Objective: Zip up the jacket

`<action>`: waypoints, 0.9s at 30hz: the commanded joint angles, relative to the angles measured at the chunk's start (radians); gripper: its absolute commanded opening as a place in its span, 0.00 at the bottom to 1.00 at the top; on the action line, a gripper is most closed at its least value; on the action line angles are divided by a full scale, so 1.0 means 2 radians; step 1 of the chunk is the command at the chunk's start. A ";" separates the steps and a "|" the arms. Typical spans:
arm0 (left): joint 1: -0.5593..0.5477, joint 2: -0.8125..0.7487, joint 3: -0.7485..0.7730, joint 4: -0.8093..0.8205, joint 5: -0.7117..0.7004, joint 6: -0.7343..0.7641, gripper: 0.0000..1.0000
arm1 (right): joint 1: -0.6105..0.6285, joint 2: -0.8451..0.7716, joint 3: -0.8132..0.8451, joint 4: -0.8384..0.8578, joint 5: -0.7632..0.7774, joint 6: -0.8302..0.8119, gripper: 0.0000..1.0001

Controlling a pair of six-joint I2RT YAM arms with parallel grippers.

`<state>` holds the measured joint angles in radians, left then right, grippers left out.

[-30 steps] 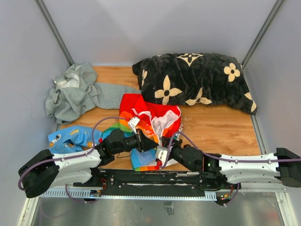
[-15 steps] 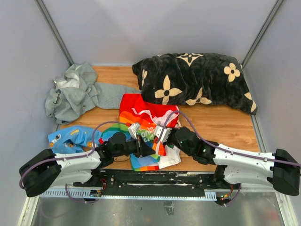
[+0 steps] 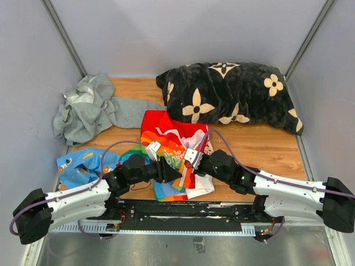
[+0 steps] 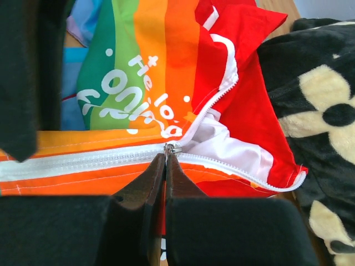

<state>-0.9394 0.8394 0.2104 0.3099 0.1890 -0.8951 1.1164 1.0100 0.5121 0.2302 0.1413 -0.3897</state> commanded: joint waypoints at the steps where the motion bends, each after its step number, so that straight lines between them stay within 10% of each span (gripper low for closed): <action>1: 0.004 0.003 0.063 -0.036 -0.060 0.022 0.44 | -0.012 -0.021 -0.013 0.018 -0.033 0.023 0.01; 15: 0.035 0.161 0.142 -0.025 -0.034 0.053 0.50 | -0.012 -0.026 -0.012 0.019 -0.032 0.028 0.01; 22: 0.035 0.146 0.137 -0.015 -0.005 0.065 0.02 | -0.012 -0.013 0.001 0.019 -0.004 0.030 0.01; 27: 0.035 0.129 0.143 -0.043 0.023 0.078 0.00 | -0.016 -0.001 0.037 -0.008 0.093 0.028 0.01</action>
<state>-0.8734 1.1412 0.4732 0.2523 0.1768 -0.7792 1.1164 0.9958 0.5079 0.2226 0.1642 -0.3393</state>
